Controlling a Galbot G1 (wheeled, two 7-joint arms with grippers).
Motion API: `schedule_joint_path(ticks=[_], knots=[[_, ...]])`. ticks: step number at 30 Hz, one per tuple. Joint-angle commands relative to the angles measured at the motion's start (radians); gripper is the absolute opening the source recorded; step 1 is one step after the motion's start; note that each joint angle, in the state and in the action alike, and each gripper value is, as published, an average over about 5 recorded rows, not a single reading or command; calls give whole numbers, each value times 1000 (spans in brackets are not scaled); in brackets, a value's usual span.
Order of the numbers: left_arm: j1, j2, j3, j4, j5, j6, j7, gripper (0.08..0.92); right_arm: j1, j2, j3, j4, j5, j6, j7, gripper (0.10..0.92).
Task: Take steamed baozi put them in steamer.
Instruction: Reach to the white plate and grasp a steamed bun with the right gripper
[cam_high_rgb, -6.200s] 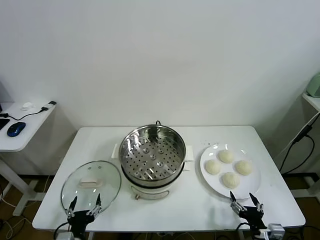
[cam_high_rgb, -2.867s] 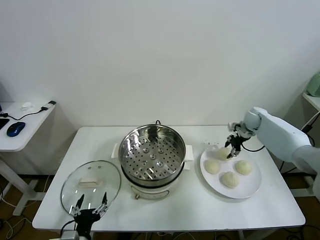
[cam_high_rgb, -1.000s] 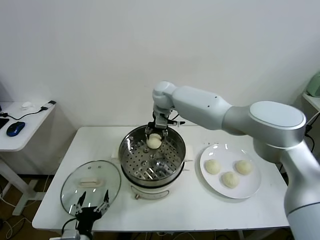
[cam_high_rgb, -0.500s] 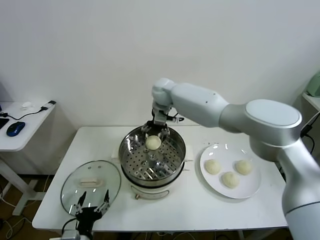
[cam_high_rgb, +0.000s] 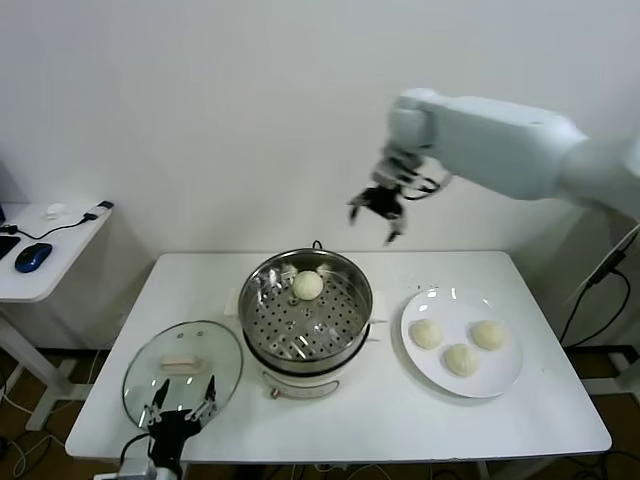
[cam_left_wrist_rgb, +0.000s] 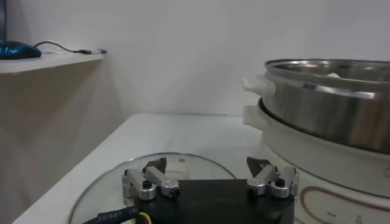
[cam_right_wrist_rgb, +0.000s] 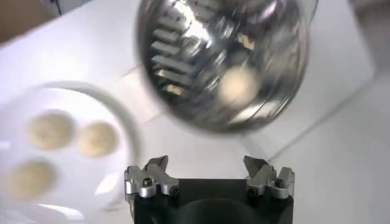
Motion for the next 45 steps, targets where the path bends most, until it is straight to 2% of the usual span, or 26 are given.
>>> schedule_joint_path(ticks=[1,6,16,24,37,45], knots=[[0,1,-1,0,-2,1,1,823,8,-389,-248,323,211,-502,162,823],[1,-2,-5,1,0,4,0,823,-176,-382,-122,315,184,-605,238,823],[14,-21,0,5,20,1,-2,823,-424,-254,88,135,60,-655,297,823],[27,-25,0,2,25,-5,-4,823,-507,-203,148,55,25,-663,308,823],[37,-25,1,4,21,-12,-9,823,-559,-196,195,18,-31,-665,329,821],[37,-26,6,2,24,-11,-11,823,-569,-194,245,14,-40,-647,326,723]])
